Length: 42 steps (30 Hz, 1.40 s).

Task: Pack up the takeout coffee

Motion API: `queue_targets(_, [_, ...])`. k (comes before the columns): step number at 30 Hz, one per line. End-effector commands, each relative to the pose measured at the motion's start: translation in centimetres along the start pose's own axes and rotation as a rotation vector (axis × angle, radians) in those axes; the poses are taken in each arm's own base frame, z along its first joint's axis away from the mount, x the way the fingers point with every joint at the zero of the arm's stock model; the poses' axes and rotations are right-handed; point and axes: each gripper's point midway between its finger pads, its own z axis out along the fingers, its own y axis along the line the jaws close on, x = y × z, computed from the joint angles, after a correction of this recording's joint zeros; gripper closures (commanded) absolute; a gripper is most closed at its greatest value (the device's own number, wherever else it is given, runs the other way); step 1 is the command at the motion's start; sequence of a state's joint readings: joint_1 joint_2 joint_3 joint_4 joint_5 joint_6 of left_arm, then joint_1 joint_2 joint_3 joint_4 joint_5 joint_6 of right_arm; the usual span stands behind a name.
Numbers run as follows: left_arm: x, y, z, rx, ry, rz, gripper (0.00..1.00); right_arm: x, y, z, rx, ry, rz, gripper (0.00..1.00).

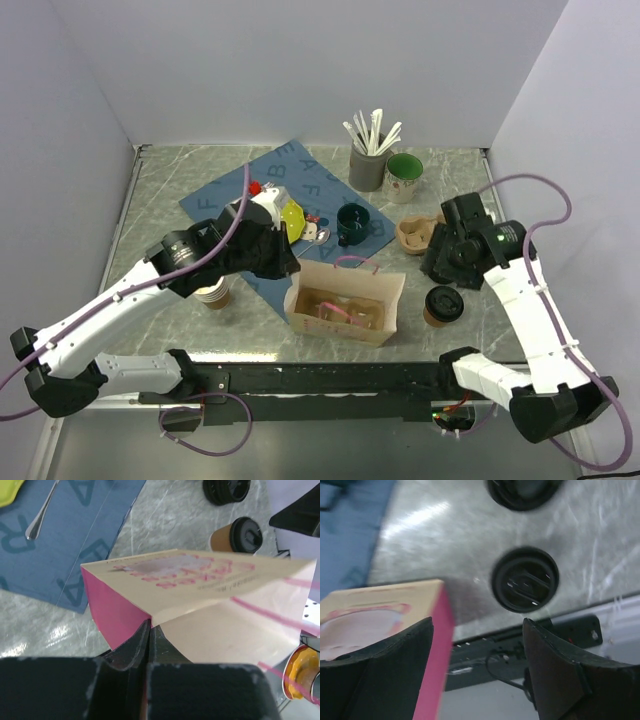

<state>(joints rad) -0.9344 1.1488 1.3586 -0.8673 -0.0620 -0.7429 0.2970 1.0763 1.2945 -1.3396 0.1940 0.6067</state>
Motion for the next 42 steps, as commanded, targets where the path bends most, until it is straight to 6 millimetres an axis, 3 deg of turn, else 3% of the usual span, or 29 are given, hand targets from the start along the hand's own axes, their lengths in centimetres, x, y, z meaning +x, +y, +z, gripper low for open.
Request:
queue_targets(1, [0.1,-0.4,-1.2,0.024,0.004,-0.030,0.94,4.6,-3.0,0.8,0.072,0.153,0.034,0.19])
queue_targets(4, [0.9,-0.3,-1.1,0.047,0.017,-0.030,0.92,5.8,-3.5,2.2,0.100,0.168,0.091,0.17])
queue_targets(7, [1.4,0.1,-1.1,0.045,0.025,-0.017,0.81,6.4,-3.8,3.6,0.125,0.178,0.131,0.15])
queue_targets(8, [1.5,0.2,-1.1,0.044,0.027,-0.006,0.72,6.1,-3.6,4.0,0.123,0.163,0.141,0.15])
queue_targets(14, [1.0,0.8,-1.7,0.020,0.004,0.039,0.48,5.5,-4.5,5.5,0.191,0.146,0.171,0.14])
queue_targets(17, [1.1,1.4,-1.6,-0.009,0.013,0.056,0.43,5.1,-4.6,6.0,0.210,0.140,0.189,0.14])
queue_targets(26, [1.0,2.0,-2.2,-0.030,-0.002,0.064,0.37,3.7,-5.3,7.5,0.259,0.120,0.236,0.13])
queue_targets(31, [0.8,2.4,-2.6,-0.044,-0.021,0.066,0.35,3.8,-4.6,8.8,0.228,0.156,0.253,0.13])
queue_targets(42, [0.5,2.8,-2.9,-0.069,-0.030,0.079,0.34,4.1,-5.7,10.1,0.278,0.167,0.290,0.18])
